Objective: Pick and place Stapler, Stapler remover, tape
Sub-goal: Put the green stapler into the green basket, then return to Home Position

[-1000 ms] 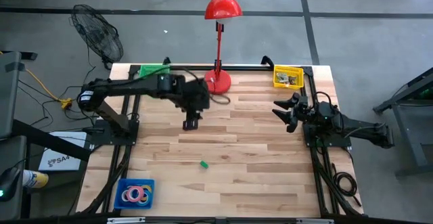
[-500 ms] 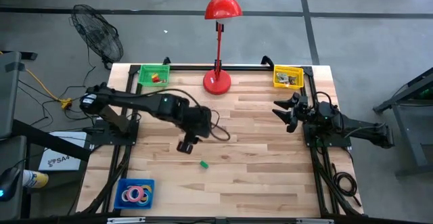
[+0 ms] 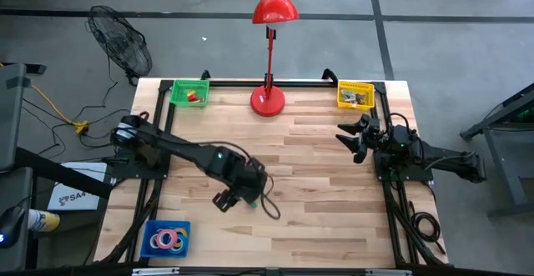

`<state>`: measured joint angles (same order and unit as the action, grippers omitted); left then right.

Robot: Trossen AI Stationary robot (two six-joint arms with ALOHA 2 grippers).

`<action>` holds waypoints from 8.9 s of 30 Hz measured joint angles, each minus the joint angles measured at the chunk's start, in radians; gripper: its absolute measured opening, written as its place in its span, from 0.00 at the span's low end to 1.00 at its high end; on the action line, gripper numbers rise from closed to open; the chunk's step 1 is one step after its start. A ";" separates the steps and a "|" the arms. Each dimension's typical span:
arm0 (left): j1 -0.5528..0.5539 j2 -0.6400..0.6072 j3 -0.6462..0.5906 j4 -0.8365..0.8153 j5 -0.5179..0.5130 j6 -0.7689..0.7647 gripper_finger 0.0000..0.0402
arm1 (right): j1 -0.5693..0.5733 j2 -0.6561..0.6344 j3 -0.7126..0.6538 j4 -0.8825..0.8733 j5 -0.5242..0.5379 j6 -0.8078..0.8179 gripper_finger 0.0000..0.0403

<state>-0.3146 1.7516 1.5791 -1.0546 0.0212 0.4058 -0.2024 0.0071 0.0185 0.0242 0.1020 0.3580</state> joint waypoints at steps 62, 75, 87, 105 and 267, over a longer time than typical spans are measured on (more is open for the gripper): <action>-0.039 0.344 -0.068 0.144 -0.030 -0.045 0.41 | 0.000 0.000 0.000 0.001 0.000 0.000 0.55; -0.039 0.345 -0.069 0.146 -0.031 -0.046 0.31 | 0.000 0.000 0.000 0.001 0.000 0.000 0.55; -0.039 0.344 -0.069 0.155 -0.031 -0.048 0.20 | 0.000 0.000 0.000 0.001 0.000 0.000 0.55; 0.021 0.261 -0.074 0.085 -0.047 -0.179 0.19 | 0.000 0.000 0.000 0.001 0.000 0.000 0.55; 0.430 -0.390 -0.415 0.715 -0.087 -0.304 0.51 | 0.000 0.006 0.001 0.000 0.000 0.000 0.55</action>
<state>0.1156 1.3615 1.1641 -0.3395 -0.0654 0.1020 -0.2025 0.0132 0.0193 0.0242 0.1017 0.3580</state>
